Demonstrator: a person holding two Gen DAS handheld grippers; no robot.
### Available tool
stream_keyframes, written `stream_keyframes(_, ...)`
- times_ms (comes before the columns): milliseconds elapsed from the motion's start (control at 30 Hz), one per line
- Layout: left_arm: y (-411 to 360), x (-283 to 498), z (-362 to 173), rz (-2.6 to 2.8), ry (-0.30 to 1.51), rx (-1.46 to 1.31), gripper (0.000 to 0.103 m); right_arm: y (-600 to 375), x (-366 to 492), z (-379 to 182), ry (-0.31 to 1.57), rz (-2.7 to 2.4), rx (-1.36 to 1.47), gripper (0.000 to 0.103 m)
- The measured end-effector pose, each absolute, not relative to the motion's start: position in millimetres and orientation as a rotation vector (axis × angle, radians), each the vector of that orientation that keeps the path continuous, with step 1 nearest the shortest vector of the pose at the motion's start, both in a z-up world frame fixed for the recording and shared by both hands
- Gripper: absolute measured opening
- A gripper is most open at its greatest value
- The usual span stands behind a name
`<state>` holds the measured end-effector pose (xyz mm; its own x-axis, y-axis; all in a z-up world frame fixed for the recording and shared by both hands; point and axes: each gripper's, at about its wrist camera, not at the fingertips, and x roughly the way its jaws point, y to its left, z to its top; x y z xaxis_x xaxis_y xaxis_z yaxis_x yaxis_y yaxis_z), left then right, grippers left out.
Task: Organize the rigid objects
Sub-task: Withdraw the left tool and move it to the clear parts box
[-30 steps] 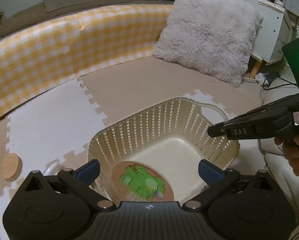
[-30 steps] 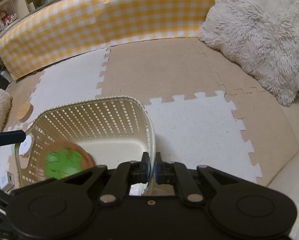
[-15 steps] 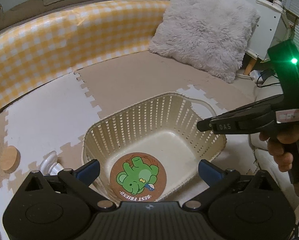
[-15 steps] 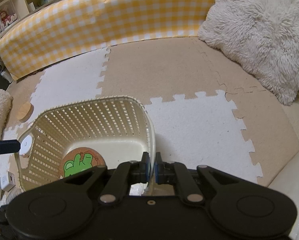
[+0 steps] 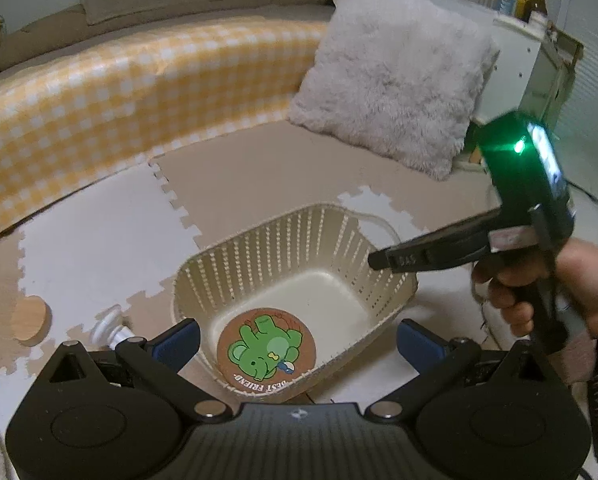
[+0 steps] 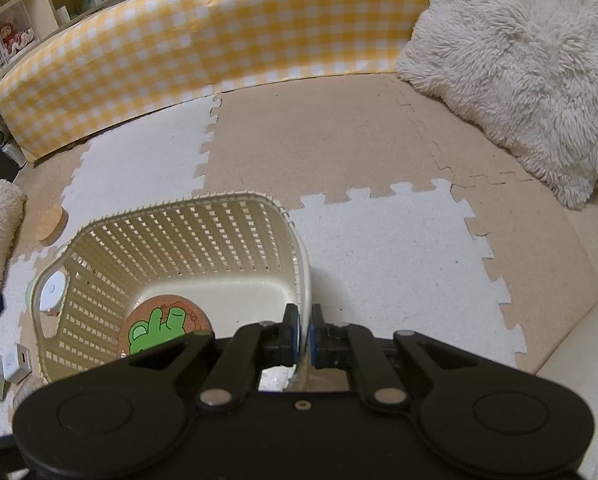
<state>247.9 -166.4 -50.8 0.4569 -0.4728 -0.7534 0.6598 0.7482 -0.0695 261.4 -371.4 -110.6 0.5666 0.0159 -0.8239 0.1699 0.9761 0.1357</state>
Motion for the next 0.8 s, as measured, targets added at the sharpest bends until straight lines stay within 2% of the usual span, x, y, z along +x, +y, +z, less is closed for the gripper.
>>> stream_keyframes(433,-95,244,-14,-0.447,0.747,0.085,0.103,-372,262,-111,0.968,-0.090,0.215,0.006)
stream_keyframes(800,-30,246,-20,-0.225,0.783,0.011,0.103,-374,262,-111,0.965,-0.088,0.221,0.006)
